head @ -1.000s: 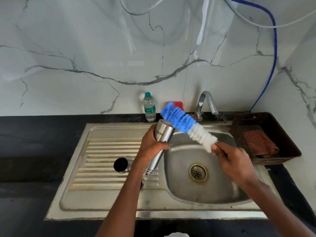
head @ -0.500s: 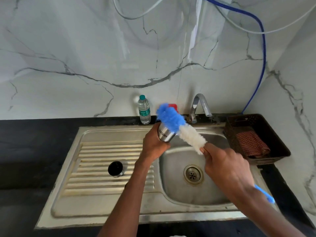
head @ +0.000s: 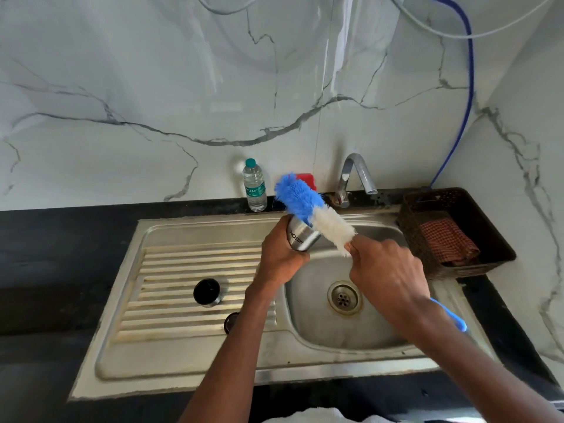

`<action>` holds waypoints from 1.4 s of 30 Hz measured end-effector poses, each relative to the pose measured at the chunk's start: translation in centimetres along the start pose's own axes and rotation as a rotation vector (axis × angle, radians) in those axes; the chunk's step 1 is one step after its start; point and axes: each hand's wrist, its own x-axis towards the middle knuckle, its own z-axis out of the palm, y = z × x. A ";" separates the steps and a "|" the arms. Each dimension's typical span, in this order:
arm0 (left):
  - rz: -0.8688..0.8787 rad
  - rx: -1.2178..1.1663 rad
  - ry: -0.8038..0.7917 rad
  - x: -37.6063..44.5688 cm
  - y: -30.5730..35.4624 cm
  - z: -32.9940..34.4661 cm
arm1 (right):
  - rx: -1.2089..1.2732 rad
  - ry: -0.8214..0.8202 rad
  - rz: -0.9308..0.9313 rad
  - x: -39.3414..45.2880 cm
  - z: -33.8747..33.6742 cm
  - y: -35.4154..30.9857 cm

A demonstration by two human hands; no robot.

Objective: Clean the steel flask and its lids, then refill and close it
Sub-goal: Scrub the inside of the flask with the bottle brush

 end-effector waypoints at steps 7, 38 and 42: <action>-0.012 -0.021 0.058 1.0 -1.0 -0.9 | -0.004 -0.015 -0.020 -2.1 0.2 -0.2; -0.472 -1.612 0.617 2.7 -3.3 -4.4 | 0.329 -0.148 0.156 -3.3 7.2 0.6; -0.495 -1.616 0.680 1.8 -2.9 -3.8 | 0.301 -0.112 0.173 -1.3 7.7 0.3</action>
